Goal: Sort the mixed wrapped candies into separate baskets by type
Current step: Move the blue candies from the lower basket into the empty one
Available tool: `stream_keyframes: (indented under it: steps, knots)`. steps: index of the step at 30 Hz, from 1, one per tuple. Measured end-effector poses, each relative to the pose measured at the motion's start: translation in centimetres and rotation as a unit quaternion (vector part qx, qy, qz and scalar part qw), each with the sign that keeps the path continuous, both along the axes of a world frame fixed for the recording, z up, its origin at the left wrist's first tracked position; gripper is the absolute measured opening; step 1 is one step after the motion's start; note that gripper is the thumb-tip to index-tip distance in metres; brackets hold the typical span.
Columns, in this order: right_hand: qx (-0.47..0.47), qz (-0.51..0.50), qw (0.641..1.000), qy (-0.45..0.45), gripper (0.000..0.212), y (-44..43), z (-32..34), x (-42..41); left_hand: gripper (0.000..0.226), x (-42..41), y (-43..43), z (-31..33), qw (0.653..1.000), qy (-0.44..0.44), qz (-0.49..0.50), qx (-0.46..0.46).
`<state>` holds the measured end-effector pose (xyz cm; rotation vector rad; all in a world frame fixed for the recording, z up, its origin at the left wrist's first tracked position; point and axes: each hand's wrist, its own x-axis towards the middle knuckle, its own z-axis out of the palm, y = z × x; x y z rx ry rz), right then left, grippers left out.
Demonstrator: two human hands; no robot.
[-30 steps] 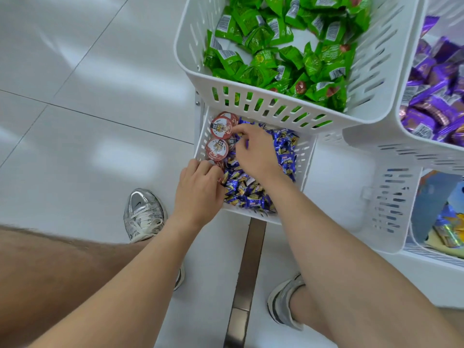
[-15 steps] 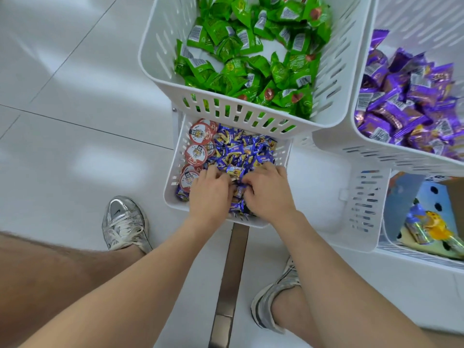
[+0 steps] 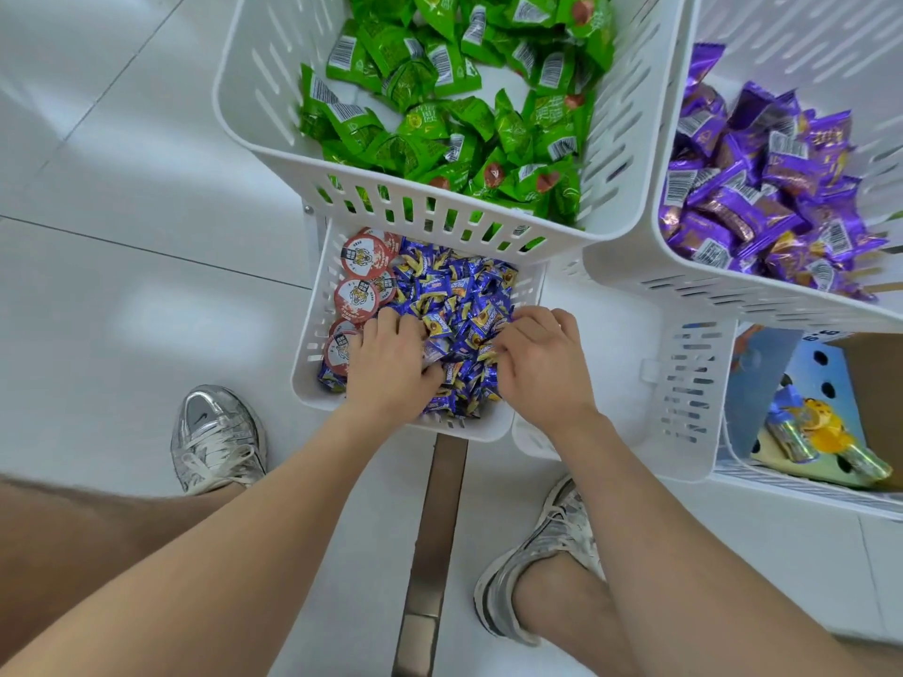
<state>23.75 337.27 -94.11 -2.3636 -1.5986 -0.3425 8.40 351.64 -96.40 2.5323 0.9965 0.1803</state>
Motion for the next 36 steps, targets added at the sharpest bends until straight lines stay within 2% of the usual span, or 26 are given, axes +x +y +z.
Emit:
stream_keyframes:
  steps: [2,5,9,13,16,20,24,27,30,33,36]
  knots:
    - [0.0,-0.005,1.0,-0.012,0.016,-0.2,-0.3,-0.4,0.032,-0.7,-0.2,0.3,0.995,-0.079,0.035,-0.054]
    - [0.017,0.007,1.0,0.025,0.02,0.3,-0.3,-1.6,0.021,-2.0,-0.4,0.7,0.971,-0.174,0.085,-0.139]
    - [0.022,-0.012,0.994,0.103,0.025,2.4,0.8,-4.2,0.026,-2.7,-0.7,1.4,0.955,-0.195,0.08,-0.207]
    - [-0.058,0.047,0.977,0.198,0.053,3.4,1.7,-6.0,0.012,-2.8,-0.3,2.5,0.94,-0.223,0.126,-0.226]
    - [-0.048,0.043,0.963,0.26,0.046,4.1,2.2,-5.9,0.017,-2.8,0.0,3.1,0.933,-0.224,0.129,-0.252]
    - [0.015,0.02,0.951,0.308,0.033,6.8,2.6,-5.5,0.024,-2.4,0.5,3.3,0.944,-0.237,0.115,-0.201]
    - [0.095,-0.084,0.929,0.347,0.029,10.6,1.9,-4.9,0.03,-3.3,1.6,2.4,0.976,-0.145,0.144,-0.081]
    - [0.129,-0.112,0.915,0.365,0.033,13.6,1.4,-5.1,0.047,-3.9,2.7,1.4,0.995,-0.076,0.065,-0.012]
    - [0.174,-0.138,0.896,0.384,0.035,15.9,0.8,-5.6,0.063,-3.9,3.4,0.8,1.0,-0.019,0.008,-0.017]
    - [0.203,-0.15,0.883,0.396,0.034,17.5,-0.2,-5.4,0.072,-4.1,3.2,0.5,0.998,-0.004,-0.018,-0.058]
    - [0.202,-0.126,0.884,0.402,0.018,18.3,-0.5,-5.6,0.074,-4.7,2.7,0.4,0.996,-0.011,-0.014,-0.084]
